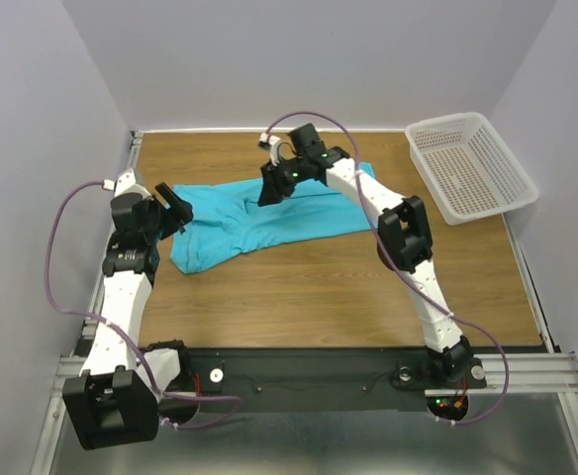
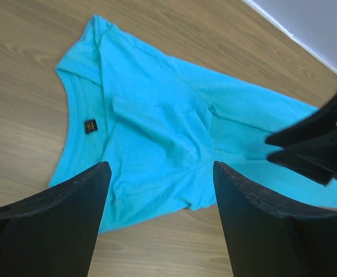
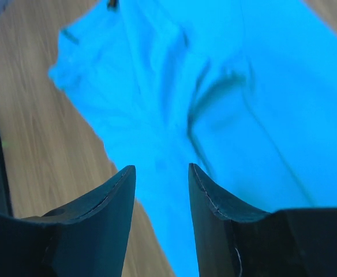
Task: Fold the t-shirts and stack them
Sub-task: Fold the tshirt
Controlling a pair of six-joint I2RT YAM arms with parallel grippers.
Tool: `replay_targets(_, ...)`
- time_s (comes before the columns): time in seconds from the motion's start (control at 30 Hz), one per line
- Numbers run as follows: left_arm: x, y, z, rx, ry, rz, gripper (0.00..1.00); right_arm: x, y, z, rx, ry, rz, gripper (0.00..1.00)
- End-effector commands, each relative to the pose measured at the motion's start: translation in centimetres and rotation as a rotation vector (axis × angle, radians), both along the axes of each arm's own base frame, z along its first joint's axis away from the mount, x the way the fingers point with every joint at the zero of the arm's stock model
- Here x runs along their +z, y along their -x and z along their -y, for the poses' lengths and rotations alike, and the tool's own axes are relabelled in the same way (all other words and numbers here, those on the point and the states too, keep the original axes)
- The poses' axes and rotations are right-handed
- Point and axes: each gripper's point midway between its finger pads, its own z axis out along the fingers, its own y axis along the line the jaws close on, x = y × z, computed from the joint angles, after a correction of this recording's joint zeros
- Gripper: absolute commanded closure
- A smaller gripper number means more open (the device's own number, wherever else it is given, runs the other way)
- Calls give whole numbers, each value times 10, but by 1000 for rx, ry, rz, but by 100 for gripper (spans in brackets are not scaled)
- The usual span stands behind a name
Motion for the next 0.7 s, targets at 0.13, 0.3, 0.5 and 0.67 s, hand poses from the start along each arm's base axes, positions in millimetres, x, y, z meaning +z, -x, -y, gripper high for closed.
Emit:
replay_targets(0.13, -9, 11, 4, 18, 68, 21, 17, 20, -14, -78, -190, -72, 25, 49)
replay_targets(0.3, -6, 16, 5, 13, 66, 29, 17, -3, -26, -95, -242, -82, 23, 50)
replay_targets(0.5, -16, 20, 6, 12, 76, 9, 17, -25, -37, -102, -281, -90, 17, 53)
replay_targets(0.67, -19, 21, 7, 9, 75, 3, 17, -29, -42, -106, -298, -103, 26, 54)
